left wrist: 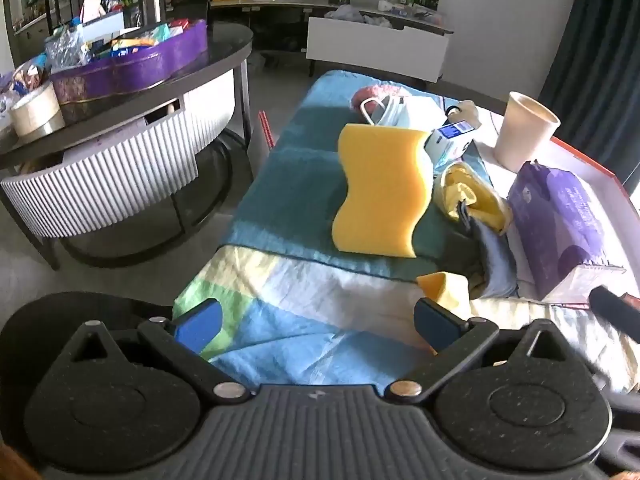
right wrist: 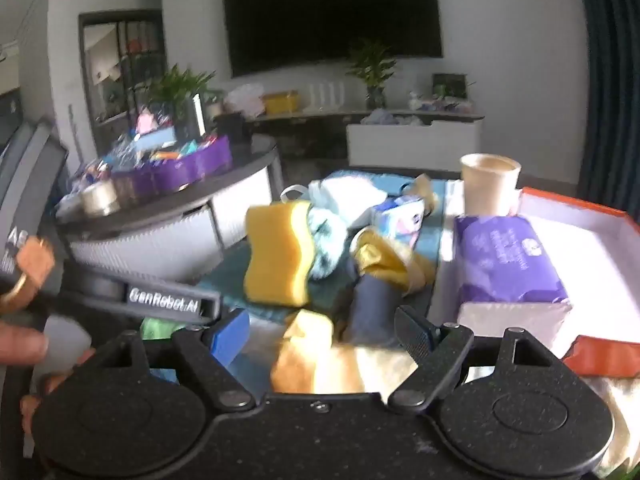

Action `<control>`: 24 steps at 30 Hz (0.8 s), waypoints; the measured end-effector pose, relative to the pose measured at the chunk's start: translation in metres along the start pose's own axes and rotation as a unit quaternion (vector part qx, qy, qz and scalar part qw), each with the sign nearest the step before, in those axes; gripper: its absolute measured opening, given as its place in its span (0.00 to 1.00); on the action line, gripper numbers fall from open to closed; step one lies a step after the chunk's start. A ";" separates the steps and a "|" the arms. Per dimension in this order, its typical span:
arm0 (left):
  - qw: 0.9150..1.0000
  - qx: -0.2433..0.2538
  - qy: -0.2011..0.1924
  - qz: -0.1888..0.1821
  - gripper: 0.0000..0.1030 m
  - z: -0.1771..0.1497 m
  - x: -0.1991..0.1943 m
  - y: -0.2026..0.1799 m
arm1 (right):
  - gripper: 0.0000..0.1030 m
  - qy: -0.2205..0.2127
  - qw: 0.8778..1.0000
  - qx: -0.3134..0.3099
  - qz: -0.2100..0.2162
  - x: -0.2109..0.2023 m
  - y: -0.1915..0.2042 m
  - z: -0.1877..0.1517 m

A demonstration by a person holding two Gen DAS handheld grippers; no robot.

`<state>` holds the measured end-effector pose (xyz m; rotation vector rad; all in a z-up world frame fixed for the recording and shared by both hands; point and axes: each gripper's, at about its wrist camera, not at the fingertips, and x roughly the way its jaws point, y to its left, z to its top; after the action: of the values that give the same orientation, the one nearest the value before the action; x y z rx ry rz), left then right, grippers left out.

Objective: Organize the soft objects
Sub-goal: 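Move the left tool toward the yellow sponge while the right tool approaches the orange cloth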

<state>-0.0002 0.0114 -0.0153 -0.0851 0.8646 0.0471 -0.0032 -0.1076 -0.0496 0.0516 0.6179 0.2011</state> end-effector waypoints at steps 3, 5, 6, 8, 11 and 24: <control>1.000 -0.003 0.006 0.004 1.00 -0.001 0.006 0.004 | 0.91 0.007 1.000 -0.004 0.003 -0.001 0.001 -0.004; 1.000 -0.006 0.007 0.004 1.00 -0.002 0.007 0.006 | 0.91 0.008 1.000 -0.007 0.000 -0.005 0.002 -0.006; 1.000 -0.009 0.006 0.003 1.00 -0.002 0.008 0.007 | 0.91 0.009 1.000 -0.007 0.002 -0.005 0.002 -0.007; 1.000 -0.010 0.007 0.001 1.00 -0.002 0.009 0.008 | 0.91 0.012 1.000 -0.007 0.003 -0.006 0.001 -0.009; 1.000 -0.009 0.010 0.002 1.00 -0.001 0.011 0.008 | 0.91 0.018 1.000 -0.005 0.000 -0.007 0.003 -0.006; 1.000 -0.014 0.016 -0.003 1.00 0.000 0.017 0.009 | 0.91 0.029 0.999 -0.014 0.004 -0.001 0.007 -0.007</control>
<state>0.0102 0.0205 -0.0285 -0.1154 0.8961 0.0527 -0.0092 -0.1012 -0.0542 0.0214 0.6722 0.2200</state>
